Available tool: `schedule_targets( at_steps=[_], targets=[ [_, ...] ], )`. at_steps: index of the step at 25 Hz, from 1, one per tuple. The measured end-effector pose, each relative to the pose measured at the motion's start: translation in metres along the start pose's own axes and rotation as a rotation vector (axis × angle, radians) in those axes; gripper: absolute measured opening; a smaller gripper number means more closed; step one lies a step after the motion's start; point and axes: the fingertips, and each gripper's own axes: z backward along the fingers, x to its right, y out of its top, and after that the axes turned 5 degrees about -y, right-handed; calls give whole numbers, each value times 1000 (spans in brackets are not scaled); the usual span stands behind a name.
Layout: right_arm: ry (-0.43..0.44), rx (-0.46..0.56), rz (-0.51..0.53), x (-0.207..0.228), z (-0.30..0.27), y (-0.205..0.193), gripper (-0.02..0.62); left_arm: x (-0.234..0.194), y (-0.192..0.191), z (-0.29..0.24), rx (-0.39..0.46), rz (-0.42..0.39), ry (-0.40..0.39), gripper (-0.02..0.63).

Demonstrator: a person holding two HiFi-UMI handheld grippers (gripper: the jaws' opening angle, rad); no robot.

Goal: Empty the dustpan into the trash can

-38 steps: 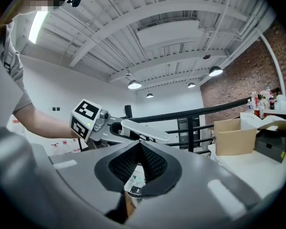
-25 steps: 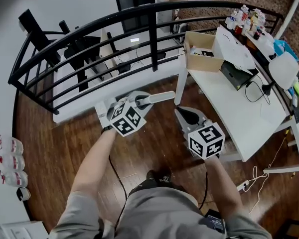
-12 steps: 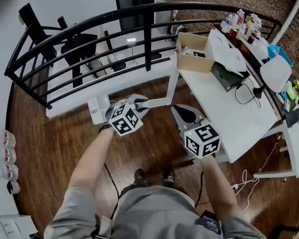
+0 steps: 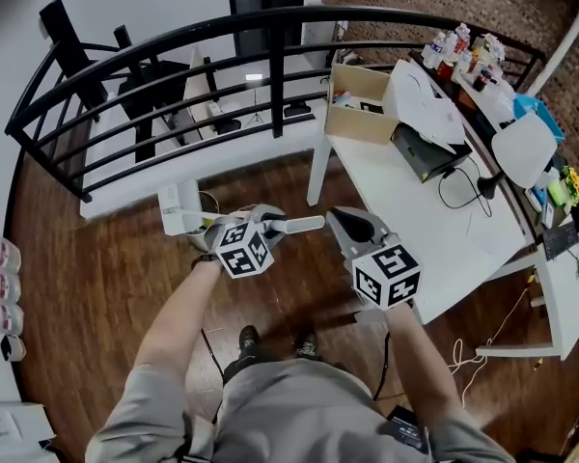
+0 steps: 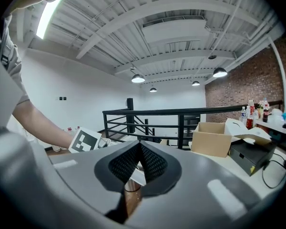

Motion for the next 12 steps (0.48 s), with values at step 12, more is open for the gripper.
schedule_targets(
  at_steps=[12],
  targets=[
    [58, 0, 3, -12, -13, 0, -2, -21, -10, 36, 22, 26, 81, 81]
  ],
)
